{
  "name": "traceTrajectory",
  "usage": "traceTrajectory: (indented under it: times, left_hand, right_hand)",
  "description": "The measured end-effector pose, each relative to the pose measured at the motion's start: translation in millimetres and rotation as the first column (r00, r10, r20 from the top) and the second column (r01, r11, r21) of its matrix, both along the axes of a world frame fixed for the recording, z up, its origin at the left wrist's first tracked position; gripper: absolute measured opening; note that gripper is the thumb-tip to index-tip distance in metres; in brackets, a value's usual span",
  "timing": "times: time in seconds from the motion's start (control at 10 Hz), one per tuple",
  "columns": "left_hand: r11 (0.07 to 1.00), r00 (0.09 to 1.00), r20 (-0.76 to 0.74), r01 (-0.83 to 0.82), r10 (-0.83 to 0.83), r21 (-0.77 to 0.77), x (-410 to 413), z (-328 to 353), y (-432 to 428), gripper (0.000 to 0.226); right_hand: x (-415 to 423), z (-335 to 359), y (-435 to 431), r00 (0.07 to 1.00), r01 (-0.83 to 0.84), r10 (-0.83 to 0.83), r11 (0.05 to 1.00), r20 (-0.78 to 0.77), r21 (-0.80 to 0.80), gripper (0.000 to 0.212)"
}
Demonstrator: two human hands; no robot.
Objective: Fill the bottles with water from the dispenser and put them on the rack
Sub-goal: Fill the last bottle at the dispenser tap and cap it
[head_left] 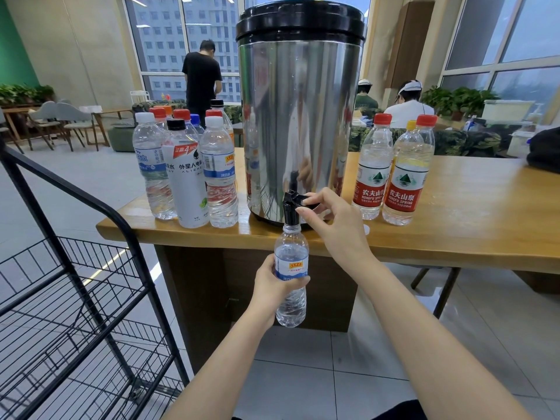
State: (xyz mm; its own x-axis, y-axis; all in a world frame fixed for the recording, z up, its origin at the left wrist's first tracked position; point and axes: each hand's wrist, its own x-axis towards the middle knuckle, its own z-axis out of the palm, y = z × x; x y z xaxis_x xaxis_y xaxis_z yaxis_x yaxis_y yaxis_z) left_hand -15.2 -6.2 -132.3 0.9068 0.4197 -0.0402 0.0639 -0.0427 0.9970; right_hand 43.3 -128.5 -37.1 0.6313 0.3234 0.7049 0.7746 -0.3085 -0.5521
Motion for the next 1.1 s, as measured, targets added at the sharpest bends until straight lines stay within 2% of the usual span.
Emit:
traceTrajectory:
  times: [1.1]
  left_hand:
    - [1.0,1.0,-0.016,-0.011,0.011,-0.002,0.1,0.7,-0.6,0.066]
  right_hand:
    - [-1.1,0.5,-0.1,1.0,0.002,-0.002,1.0,0.001,-0.015,0.021]
